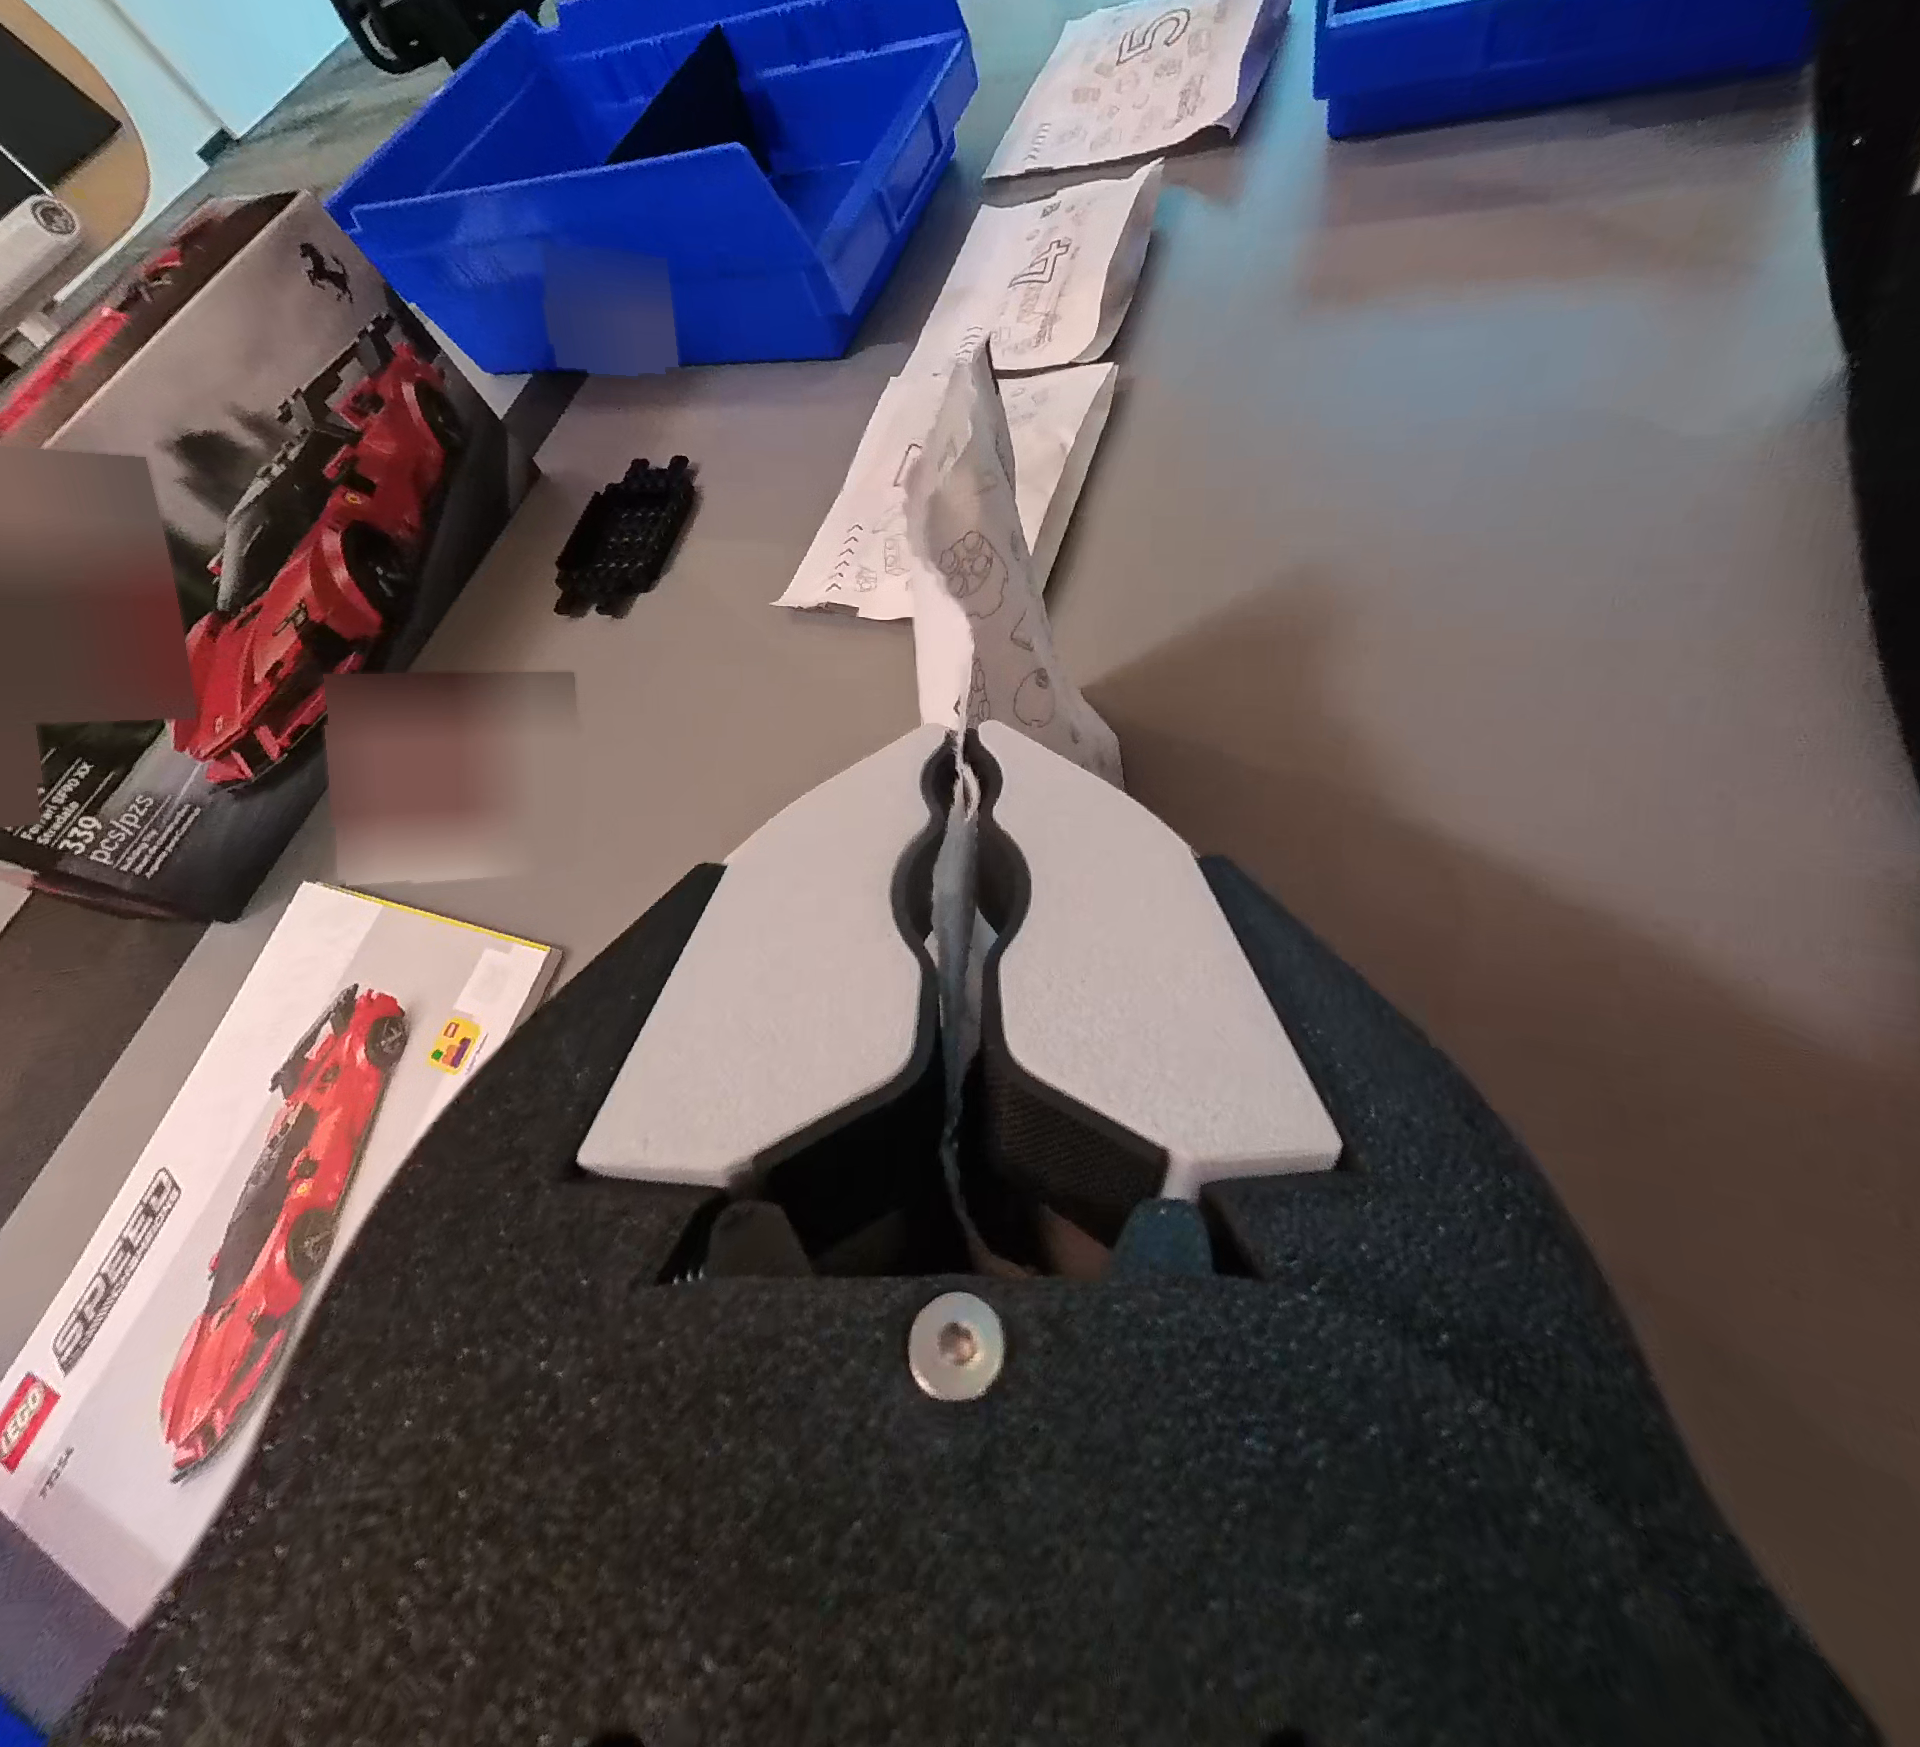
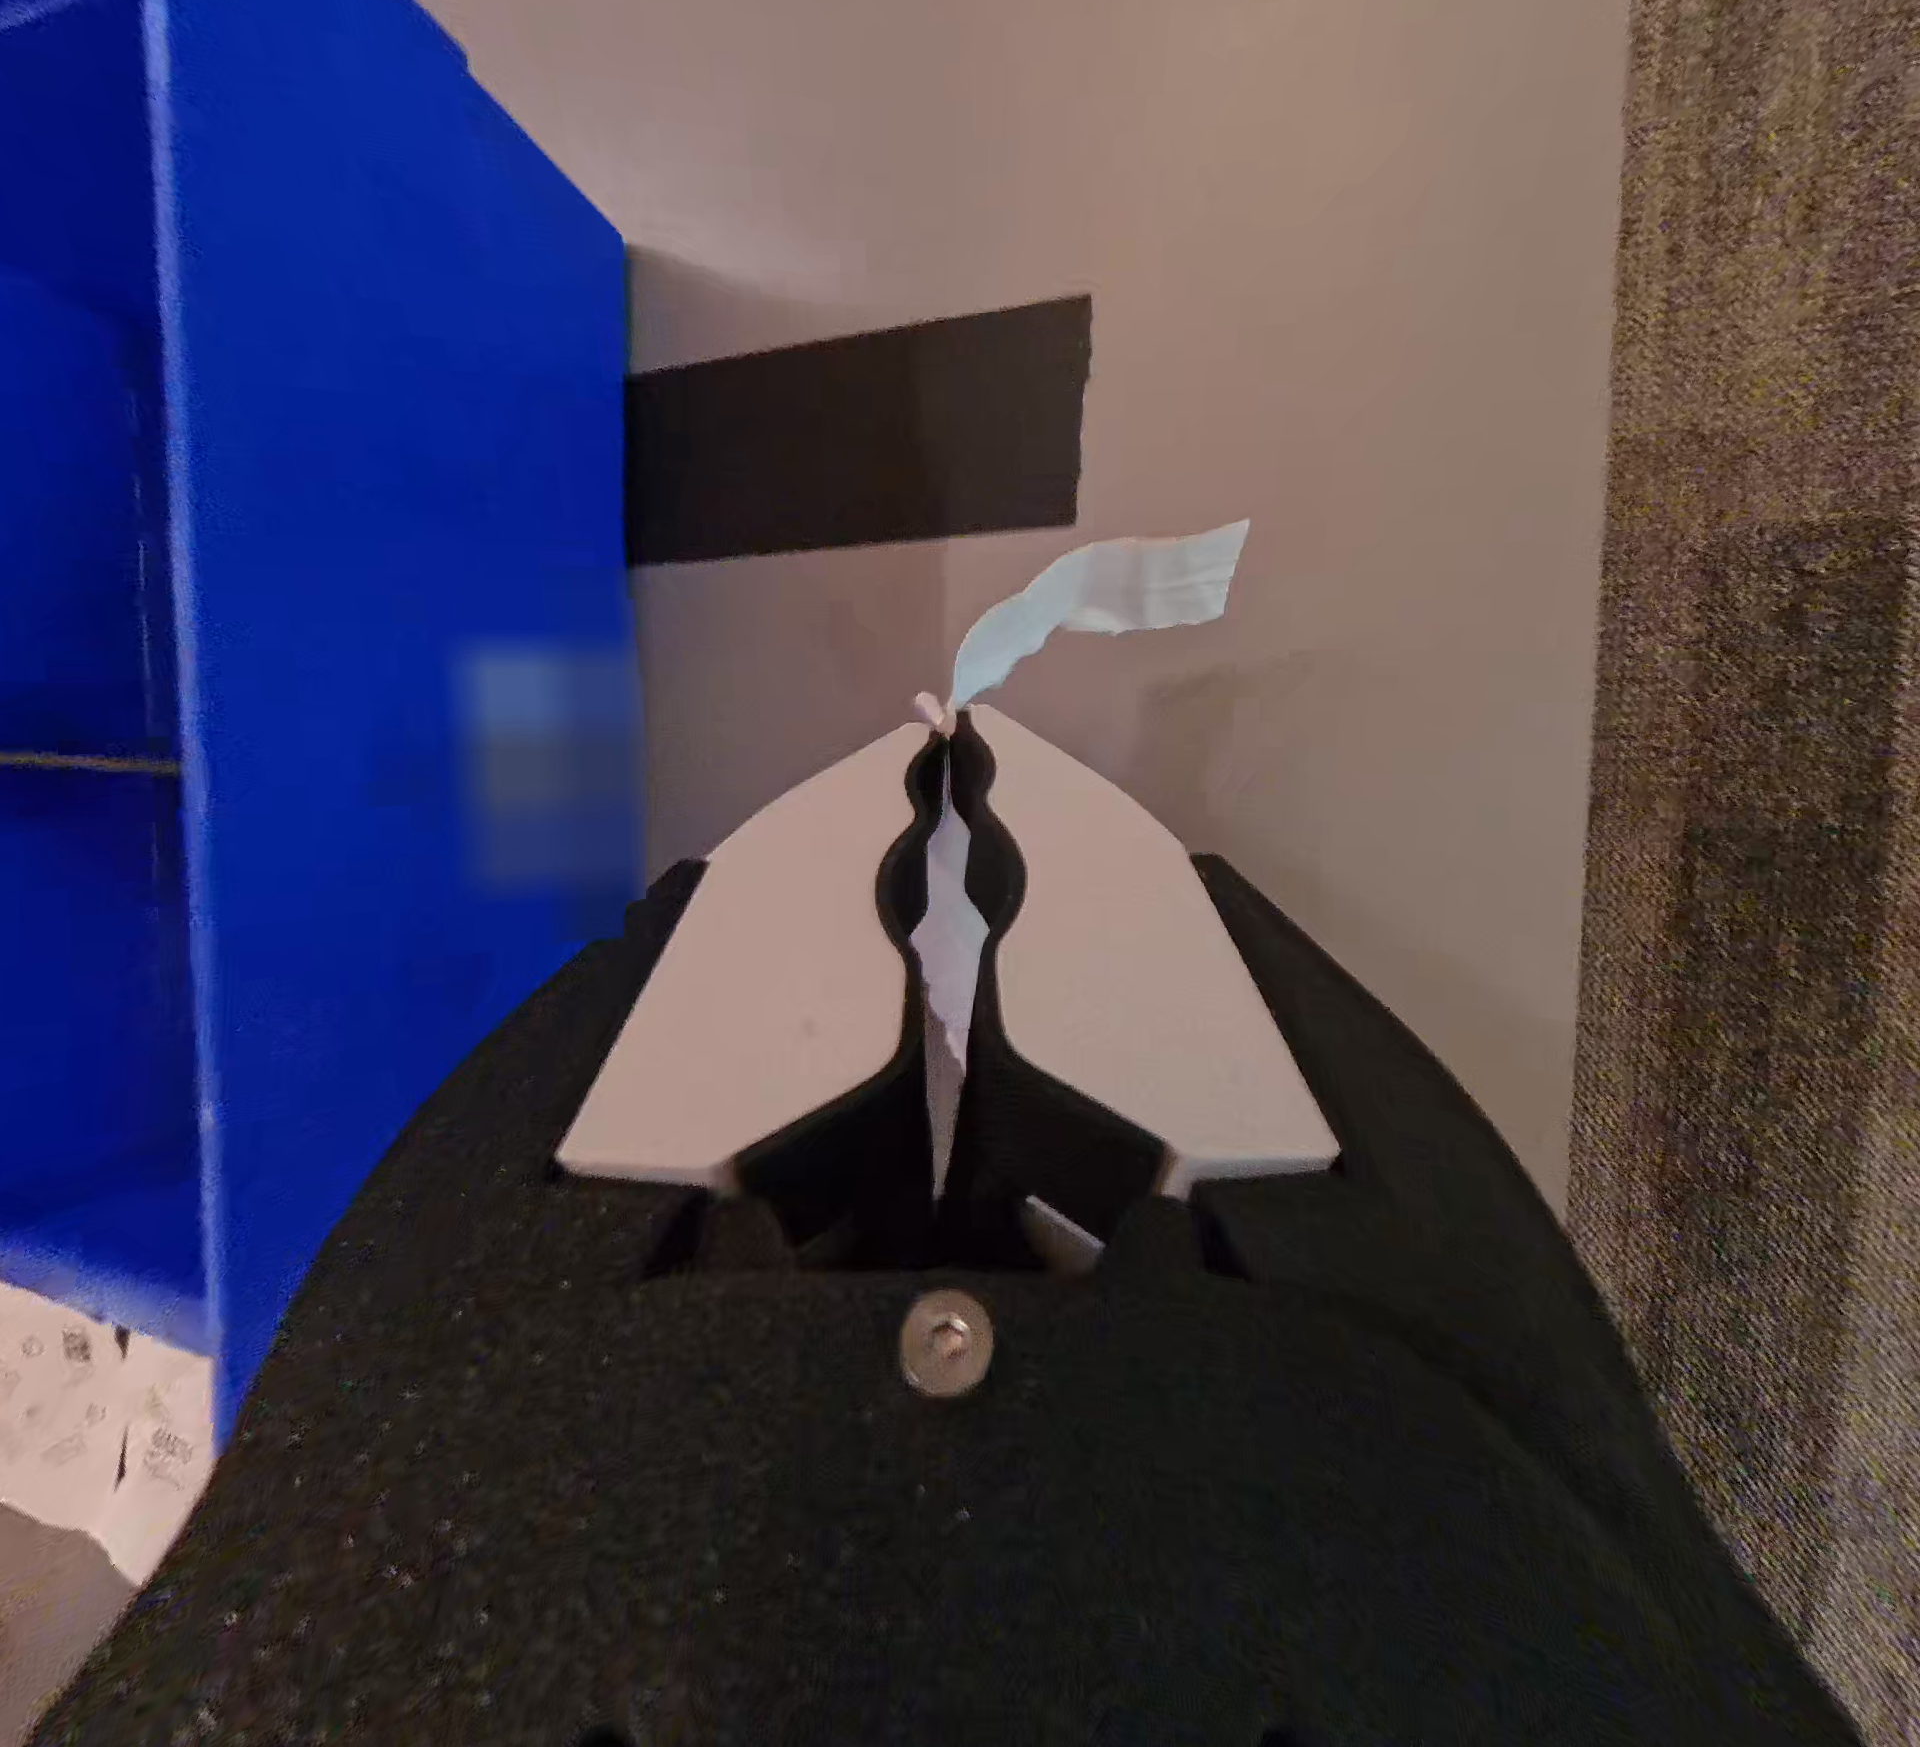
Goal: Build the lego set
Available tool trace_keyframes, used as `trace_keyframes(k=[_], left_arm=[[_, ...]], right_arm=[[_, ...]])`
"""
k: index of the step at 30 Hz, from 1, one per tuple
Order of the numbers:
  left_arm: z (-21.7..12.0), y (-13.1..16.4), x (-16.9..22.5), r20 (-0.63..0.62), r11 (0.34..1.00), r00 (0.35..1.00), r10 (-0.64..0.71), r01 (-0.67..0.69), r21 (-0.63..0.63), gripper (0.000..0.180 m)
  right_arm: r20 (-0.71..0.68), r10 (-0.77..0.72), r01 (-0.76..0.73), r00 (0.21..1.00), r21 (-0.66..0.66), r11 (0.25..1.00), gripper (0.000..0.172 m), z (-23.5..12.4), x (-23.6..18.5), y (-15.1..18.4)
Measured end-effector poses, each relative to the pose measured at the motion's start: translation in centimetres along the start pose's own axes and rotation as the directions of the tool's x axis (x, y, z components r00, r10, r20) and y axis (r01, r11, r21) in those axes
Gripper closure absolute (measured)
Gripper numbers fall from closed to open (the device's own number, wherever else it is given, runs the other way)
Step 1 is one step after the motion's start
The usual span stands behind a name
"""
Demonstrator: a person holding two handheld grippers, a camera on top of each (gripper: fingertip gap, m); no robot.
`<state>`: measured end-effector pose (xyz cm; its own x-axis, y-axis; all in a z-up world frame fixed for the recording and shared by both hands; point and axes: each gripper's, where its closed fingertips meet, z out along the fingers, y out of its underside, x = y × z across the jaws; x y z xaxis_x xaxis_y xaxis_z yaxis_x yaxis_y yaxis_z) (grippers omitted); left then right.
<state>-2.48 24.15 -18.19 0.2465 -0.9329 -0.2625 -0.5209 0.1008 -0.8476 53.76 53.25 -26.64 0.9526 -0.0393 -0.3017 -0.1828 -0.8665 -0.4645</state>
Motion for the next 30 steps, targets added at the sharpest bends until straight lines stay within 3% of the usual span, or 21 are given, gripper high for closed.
trace_keyframes(k=[7,11,17,21,25,28,30], left_arm=[[0.4,0.2,-0.6,0.009,0.999,0.999,-0.033,0.033,-0.035,0.180],[0.5,0.1,-0.5,0.009,0.998,1.000,-0.028,0.028,-0.048,0.180],[0.4,0.1,-0.5,0.016,0.999,0.999,-0.028,0.029,-0.040,0.180],[0.3,0.0,-0.4,0.013,0.999,1.000,-0.017,0.018,-0.027,0.180],[0.2,0.0,-0.4,0.023,1.000,1.000,-0.001,0.001,0.020,0.180],[0.2,-0.2,-0.2,0.024,0.997,1.000,0.009,-0.011,0.071,0.180],[0.2,-0.5,0.1,0.008,0.994,1.000,0.024,-0.025,0.102,0.180]], right_arm=[[0.042,-0.081,0.079,0.996,0.047,0.996,0.167,3.0,0.6,-2.3],[0.034,-0.175,0.174,0.984,0.042,0.984,0.155,3.4,0.6,-2.5],[0.049,-0.209,0.208,0.977,0.029,0.978,0.109,2.3,-0.1,-2.7],[-0.002,-0.225,0.224,0.974,0.091,0.970,0.088,-0.8,-0.8,-3.8],[-0.070,-0.297,0.305,0.952,0.180,0.935,0.067,-6.2,-3.7,-5.6],[-0.092,-0.427,0.436,0.900,0.201,0.877,0.052,-10.6,-9.0,-5.9],[-0.091,-0.551,0.558,0.830,0.192,0.808,0.052,-13.5,-14.2,-4.6]])
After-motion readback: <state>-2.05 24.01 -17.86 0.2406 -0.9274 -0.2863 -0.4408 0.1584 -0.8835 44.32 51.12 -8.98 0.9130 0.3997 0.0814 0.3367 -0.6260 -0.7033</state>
